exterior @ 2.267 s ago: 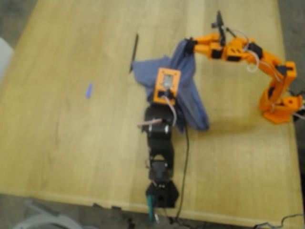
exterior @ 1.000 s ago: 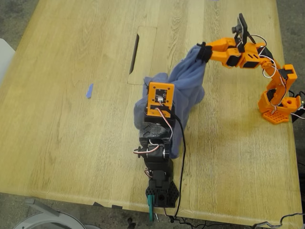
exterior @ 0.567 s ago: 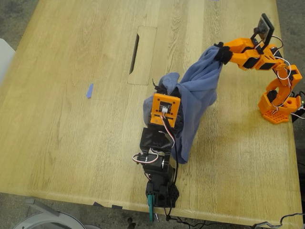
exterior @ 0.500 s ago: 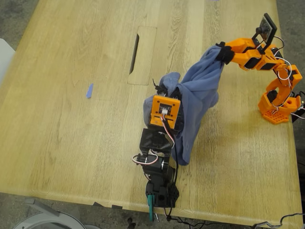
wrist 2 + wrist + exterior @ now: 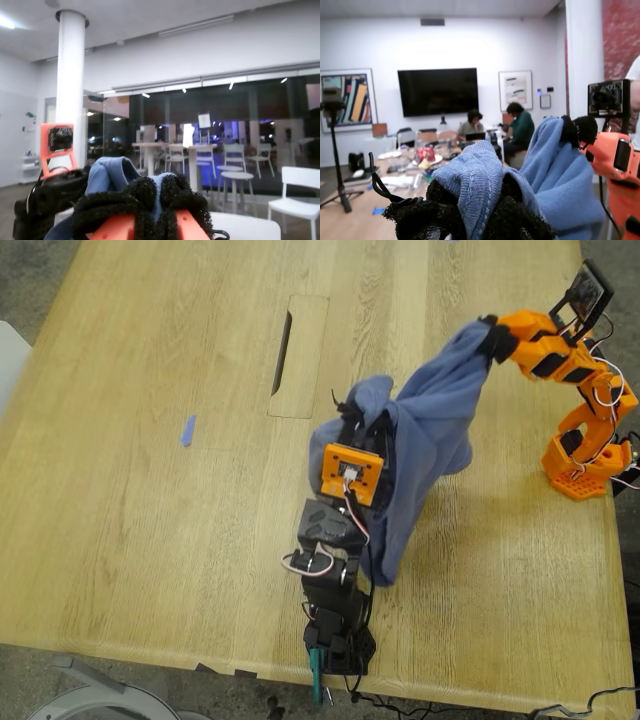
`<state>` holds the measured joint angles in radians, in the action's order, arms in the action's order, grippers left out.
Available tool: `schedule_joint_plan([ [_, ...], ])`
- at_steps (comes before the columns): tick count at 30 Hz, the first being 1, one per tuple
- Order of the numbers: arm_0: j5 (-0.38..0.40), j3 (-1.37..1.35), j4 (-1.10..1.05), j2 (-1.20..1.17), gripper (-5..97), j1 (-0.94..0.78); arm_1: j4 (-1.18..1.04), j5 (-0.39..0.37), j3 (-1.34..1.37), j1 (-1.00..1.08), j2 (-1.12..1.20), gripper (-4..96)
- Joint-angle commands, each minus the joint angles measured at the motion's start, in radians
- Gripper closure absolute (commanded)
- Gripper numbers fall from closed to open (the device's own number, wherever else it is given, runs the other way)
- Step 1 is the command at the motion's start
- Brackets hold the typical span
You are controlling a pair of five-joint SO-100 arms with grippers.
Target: Fold a T-shirt
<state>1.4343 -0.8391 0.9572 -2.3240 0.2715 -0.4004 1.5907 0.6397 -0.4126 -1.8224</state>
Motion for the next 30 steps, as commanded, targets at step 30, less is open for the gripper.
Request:
schedule_joint_plan([
  [30, -0.023, 0.018, -0.643, 0.225, 92, 0.107, 0.488, 0.002, -0.051, 0.267, -0.006, 90.8],
])
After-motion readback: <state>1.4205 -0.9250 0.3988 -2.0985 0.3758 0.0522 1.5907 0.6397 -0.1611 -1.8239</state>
